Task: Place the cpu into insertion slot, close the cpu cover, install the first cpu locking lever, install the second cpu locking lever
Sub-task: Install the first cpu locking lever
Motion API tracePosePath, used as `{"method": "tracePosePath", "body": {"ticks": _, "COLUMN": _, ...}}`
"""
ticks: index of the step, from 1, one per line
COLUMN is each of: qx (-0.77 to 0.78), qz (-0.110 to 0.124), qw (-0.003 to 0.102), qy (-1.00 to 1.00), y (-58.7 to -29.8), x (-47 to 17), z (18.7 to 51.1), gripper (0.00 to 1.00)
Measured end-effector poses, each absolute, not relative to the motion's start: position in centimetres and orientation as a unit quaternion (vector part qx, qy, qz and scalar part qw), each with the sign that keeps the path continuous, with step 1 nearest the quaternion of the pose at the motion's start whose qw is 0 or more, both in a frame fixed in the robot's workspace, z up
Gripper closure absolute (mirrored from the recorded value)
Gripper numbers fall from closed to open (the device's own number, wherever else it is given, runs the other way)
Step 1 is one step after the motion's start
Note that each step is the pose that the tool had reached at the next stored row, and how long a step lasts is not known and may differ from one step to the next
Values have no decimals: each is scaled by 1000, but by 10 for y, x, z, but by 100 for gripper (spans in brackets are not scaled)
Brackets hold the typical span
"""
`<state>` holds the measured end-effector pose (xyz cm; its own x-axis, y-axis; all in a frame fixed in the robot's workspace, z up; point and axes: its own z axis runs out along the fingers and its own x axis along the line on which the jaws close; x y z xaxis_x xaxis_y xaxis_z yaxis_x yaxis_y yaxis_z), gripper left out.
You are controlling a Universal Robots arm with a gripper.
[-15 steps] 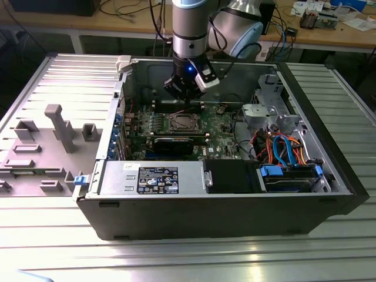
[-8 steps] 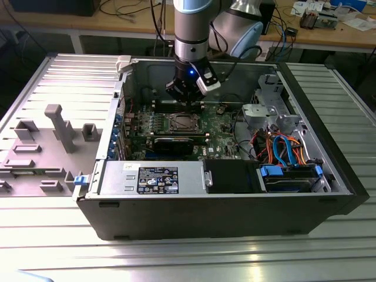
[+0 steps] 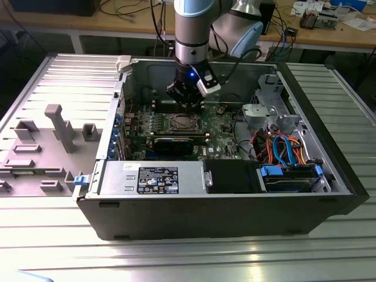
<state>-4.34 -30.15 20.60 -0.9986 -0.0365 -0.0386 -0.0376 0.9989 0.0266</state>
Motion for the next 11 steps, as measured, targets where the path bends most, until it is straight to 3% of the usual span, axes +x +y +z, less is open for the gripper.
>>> {"method": "tracePosePath", "body": {"ticks": 11, "qx": -19, "qz": 11, "qw": 19, "qy": 1000, "y": -301, "x": -41, "z": 207, "gripper": 89}}
